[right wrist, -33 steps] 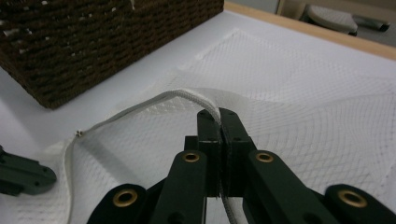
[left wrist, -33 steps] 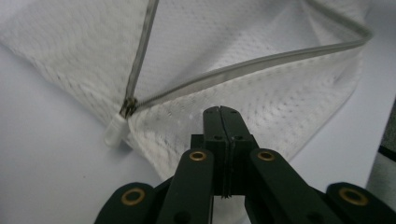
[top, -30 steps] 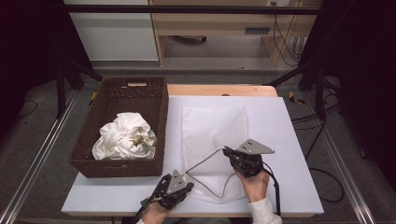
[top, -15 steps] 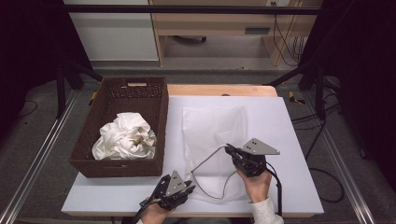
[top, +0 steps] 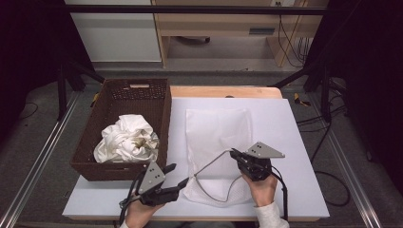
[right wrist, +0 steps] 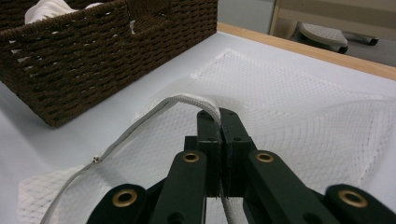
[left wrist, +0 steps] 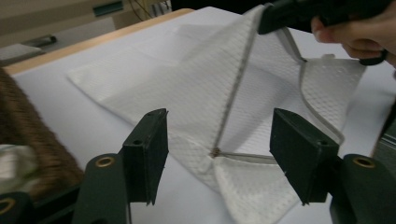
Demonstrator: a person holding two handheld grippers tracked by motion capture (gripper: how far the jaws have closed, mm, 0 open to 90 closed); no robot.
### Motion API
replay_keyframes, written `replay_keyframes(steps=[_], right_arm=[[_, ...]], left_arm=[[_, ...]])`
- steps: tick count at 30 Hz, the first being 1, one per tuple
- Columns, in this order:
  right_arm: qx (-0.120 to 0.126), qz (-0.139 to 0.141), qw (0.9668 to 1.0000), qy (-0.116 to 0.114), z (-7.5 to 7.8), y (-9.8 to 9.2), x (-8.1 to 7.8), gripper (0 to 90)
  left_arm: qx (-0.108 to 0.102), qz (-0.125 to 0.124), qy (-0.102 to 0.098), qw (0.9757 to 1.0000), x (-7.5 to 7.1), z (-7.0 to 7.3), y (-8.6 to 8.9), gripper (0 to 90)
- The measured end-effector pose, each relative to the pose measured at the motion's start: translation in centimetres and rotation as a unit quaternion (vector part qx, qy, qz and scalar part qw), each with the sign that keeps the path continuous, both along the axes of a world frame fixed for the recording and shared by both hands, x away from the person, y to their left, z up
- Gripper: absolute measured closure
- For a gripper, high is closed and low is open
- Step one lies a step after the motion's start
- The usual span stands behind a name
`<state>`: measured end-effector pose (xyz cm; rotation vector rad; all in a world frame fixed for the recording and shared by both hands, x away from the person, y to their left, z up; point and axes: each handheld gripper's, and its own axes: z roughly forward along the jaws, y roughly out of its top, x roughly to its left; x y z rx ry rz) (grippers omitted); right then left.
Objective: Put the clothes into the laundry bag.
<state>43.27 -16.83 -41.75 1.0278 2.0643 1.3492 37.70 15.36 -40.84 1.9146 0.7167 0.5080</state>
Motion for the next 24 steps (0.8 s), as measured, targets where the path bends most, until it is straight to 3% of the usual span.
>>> replay_keyframes(steps=[5,8,9,12,13,14,15,19,20,21,24], right_arm=[[-0.001,0.000,1.0000,0.003,-0.1,0.0,0.0,88.5],[-0.002,-0.001,1.0000,0.004,0.0,-0.1,0.0,88.4],[-0.001,-0.001,1.0000,0.006,0.0,-0.1,0.0,88.5],[-0.002,-0.001,1.0000,0.006,0.0,-0.1,0.0,88.5],[-0.005,0.000,0.9999,0.009,0.0,-0.1,0.0,88.4],[-0.006,0.000,0.9999,0.009,-0.1,0.0,0.0,88.5],[-0.007,0.000,0.9999,0.011,-0.1,0.0,0.1,88.5],[-0.011,0.001,0.9998,0.015,-0.3,0.1,0.2,88.5],[-0.012,0.002,0.9998,0.015,-0.3,0.1,0.2,88.5],[-0.012,0.001,0.9998,0.016,-0.3,0.1,0.2,88.5],[-0.013,0.002,0.9998,0.017,-0.4,0.1,0.2,88.4]], left_arm=[[-0.010,0.047,-0.011,0.9988,1.1,2.4,3.7,32.3],[-0.017,0.065,-0.018,0.9976,1.5,3.2,4.8,31.7],[-0.018,0.087,-0.026,0.9957,1.9,4.1,6.0,31.2],[-0.019,0.103,-0.037,0.9938,2.4,5.1,7.3,29.5],[-0.011,0.121,-0.051,0.9913,3.1,5.9,8.3,28.5],[-0.011,0.121,-0.051,0.9913,3.1,5.9,8.3,28.5],[0.002,0.137,-0.055,0.9890,4.3,6.6,9.4,28.5],[0.015,0.170,-0.042,0.9844,7.1,7.1,11.4,26.0],[0.015,0.170,-0.042,0.9844,7.1,7.1,11.4,25.3],[0.036,0.184,-0.037,0.9816,8.5,6.9,12.0,24.3],[0.063,0.194,-0.018,0.9787,10.5,6.3,12.5,21.8]])
